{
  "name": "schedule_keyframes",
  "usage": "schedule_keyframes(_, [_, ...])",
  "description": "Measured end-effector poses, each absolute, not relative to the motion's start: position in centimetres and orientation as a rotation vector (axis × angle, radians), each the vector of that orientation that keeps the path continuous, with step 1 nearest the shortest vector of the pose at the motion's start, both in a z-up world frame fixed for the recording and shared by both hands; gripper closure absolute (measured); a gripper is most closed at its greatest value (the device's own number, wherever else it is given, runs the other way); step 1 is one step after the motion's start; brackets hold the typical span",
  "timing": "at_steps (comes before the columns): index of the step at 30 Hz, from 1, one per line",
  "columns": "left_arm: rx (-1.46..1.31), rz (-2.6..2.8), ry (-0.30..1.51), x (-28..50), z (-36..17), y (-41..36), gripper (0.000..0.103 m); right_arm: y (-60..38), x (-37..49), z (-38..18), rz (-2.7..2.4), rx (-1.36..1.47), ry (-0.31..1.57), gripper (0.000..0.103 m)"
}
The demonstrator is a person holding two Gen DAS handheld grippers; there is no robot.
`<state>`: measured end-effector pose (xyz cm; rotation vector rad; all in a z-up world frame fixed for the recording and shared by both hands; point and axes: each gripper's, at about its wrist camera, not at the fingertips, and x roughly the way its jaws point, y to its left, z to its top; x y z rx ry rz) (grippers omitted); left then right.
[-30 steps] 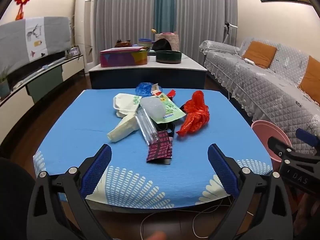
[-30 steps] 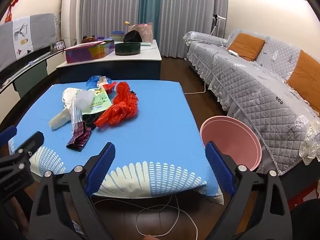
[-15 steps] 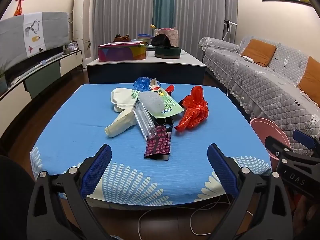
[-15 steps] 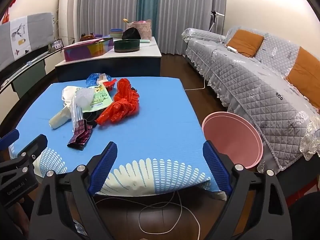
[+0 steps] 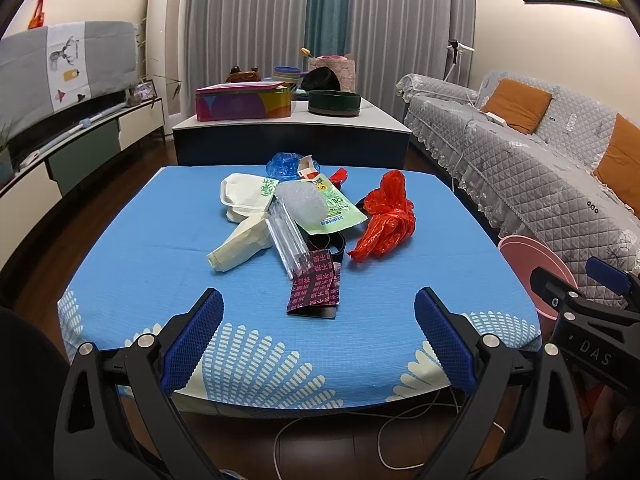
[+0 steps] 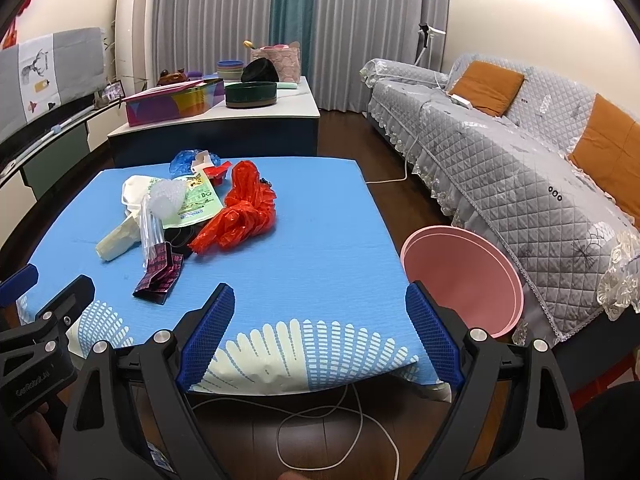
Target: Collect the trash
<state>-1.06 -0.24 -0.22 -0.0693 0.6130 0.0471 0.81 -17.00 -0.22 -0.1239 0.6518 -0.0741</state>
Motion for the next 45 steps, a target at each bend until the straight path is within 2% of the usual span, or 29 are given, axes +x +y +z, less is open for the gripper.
schedule_keyframes(9, [-0.067,0.043,0.611,-0.99,-0.22,-0.27,0.010,-17.06,0.56,0.07,-0.089,-0.133,0.626,0.018])
schedule_keyframes(14, [-0.066,0.042,0.611,-0.99,-0.21,-0.27,0.010,-17.14,0.52,0.14,-0.102,-0.138,0.615,0.020])
schedule_keyframes(17, [-0.066,0.041,0.612,-0.95,-0.21,-0.27,0.010,-17.22,0.54,0.16,-0.112,-0.137,0.612,0.024])
schedule_keyframes(23, [-0.067,0.042,0.608,-0.84,-0.28,-0.35,0.010,-17.15,0.46,0.22,-0.106,-0.129,0.602,0.025])
schedule_keyframes(30, [-0.066,0.047,0.608,-0.91,-0.27,-0.35,0.010,-17.31,0.59,0.10,-0.092,-0.099,0.618,0.019])
schedule_keyframes(45, [-0.079,0.056,0.616,-0.91,-0.39,-0.13,0.010,-17.37,0.75,-0.01,-0.099,-0.102,0.632,0.016])
